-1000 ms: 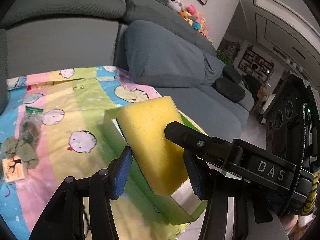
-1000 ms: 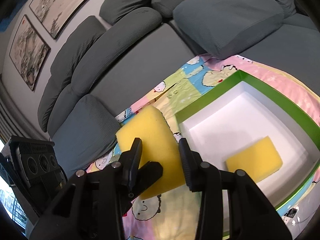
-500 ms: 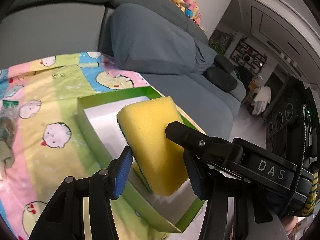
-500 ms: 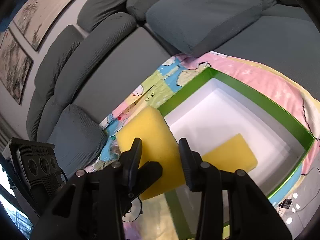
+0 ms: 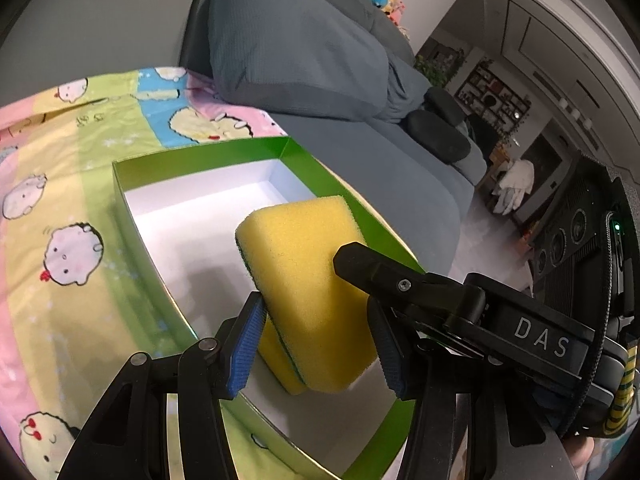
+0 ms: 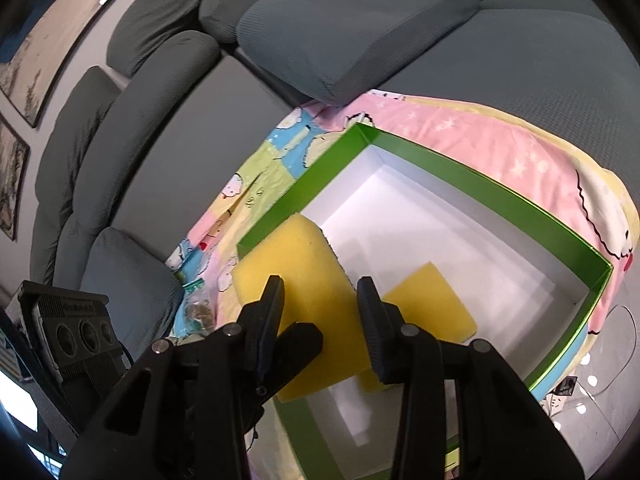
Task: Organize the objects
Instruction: 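Carry the yellow sponge with the right tool over the green-rimmed box, then open the right tool to drop the sponge onto the first sponge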
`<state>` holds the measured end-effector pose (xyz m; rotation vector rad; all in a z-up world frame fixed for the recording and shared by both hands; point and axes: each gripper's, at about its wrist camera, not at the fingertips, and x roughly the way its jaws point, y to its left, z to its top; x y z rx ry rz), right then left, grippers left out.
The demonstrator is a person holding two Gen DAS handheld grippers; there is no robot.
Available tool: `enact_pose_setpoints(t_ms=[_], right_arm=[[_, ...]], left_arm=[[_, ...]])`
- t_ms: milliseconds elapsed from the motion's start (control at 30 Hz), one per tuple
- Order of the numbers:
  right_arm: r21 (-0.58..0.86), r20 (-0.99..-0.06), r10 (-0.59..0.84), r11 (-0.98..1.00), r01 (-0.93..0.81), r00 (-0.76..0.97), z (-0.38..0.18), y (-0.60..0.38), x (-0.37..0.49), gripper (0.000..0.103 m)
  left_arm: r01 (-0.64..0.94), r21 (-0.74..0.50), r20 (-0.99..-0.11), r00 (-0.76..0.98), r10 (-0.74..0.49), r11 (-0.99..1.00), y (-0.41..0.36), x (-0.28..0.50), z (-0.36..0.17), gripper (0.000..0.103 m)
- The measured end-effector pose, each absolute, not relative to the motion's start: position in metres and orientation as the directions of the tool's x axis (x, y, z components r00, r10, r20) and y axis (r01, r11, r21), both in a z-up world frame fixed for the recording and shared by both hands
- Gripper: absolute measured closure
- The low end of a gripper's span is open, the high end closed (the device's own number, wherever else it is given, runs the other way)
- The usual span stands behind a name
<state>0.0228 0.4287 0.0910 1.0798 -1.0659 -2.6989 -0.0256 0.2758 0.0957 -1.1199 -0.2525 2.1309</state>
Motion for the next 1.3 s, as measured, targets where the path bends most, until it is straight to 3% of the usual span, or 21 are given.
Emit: enact_pose_setpoints(t_ms=[333,500,533,567,633,967,1300], right_arm=[[0.585,-0.635,-0.236,-0.768,-0.259,-0.736,0.083,0.429,0.017,0.065],[0.48,-0.658,-0.101,-0.82,-0.313,-0.746,0.091,0.425,0.019,0.065],[0.456,-0.653,-0.072,-0.832,-0.316,-0.754,0.095,0.424,0.02,0.059],[0.441,-0.645,-0.052,-0.84,-0.317,-0.762,0.099,0.422,0.022,0.045],[0.446,-0.62,-0.048,-0.842,-0.302,-0.783,0.105,0.42,0.024,0.031],[0.407,-0.609,-0.059,-0.879,-0.247,-0.791,0.112,0.38,0.01,0.03],[0.256,-0.694,0.071,-0.906,-0.338,-0.717,0.092,0.332,-0.016,0.026]], left_arm=[[-0.481,-0.464,-0.662,-0.369,0.652,-0.743,0.28,-0.025,0.088,0.05],[-0.464,-0.449,-0.66,-0.404,0.633,-0.764,0.268,-0.02,0.096,0.049],[-0.459,-0.452,-0.656,-0.41,0.634,-0.765,0.265,-0.021,0.097,0.049],[-0.451,-0.457,-0.649,-0.421,0.634,-0.767,0.259,-0.02,0.101,0.049],[-0.436,-0.464,-0.637,-0.44,0.633,-0.771,0.245,-0.017,0.107,0.049],[-0.301,-0.406,-0.63,-0.591,0.503,-0.863,0.156,0.003,0.131,0.049],[-0.093,-0.372,-0.677,-0.653,0.338,-0.924,0.056,0.016,0.113,0.049]])
